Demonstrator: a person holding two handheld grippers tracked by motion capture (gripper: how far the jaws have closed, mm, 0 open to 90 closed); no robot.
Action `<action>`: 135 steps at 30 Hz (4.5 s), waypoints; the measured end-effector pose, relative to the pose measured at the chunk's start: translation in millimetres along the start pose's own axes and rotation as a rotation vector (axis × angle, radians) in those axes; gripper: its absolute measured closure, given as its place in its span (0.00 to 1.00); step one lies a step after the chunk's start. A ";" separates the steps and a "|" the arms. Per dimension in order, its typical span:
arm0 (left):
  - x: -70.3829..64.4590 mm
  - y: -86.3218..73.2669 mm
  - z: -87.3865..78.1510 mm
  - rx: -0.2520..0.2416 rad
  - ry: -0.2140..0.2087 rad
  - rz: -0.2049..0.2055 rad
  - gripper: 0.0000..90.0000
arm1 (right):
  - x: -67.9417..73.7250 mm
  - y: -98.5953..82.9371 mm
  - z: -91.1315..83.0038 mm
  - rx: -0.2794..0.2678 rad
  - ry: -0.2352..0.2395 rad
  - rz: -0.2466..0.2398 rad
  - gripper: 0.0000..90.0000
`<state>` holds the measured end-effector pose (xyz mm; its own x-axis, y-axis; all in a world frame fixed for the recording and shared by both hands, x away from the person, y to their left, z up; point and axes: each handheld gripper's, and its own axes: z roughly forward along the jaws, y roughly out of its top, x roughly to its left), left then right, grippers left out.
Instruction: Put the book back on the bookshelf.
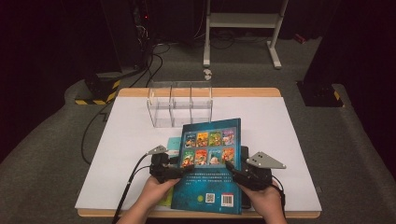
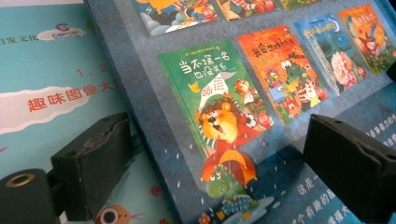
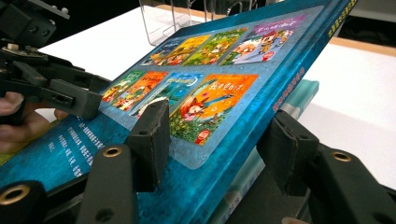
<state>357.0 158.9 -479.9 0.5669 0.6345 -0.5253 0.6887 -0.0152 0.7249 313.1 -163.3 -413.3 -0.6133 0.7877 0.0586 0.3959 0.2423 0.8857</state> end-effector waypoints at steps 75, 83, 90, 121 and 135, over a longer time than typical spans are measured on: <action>-35.1 32.9 -88.8 -0.486 0.344 0.322 0.59 | 45.9 89.1 10.4 -0.218 -0.138 -0.185 0.58; -34.9 34.2 -93.8 -0.500 0.358 0.331 0.59 | 48.8 89.8 12.9 -0.231 -0.129 -0.180 0.58; -33.5 35.2 -96.6 -0.509 0.367 0.335 0.59 | 49.3 91.3 16.1 -0.236 -0.120 -0.176 0.58; 10.3 31.8 -104.0 -0.514 0.408 0.312 0.58 | 63.6 95.7 61.4 -0.213 -0.100 -0.201 0.59; 7.3 20.3 -111.5 -0.524 0.387 0.321 0.53 | 47.4 89.4 67.8 -0.128 0.115 -0.125 0.47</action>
<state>324.7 249.4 -419.3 0.4372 0.8906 -0.1255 0.1528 0.0640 0.9862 365.8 -65.9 -362.6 -0.7289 0.6845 -0.0096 0.2264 0.2542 0.9403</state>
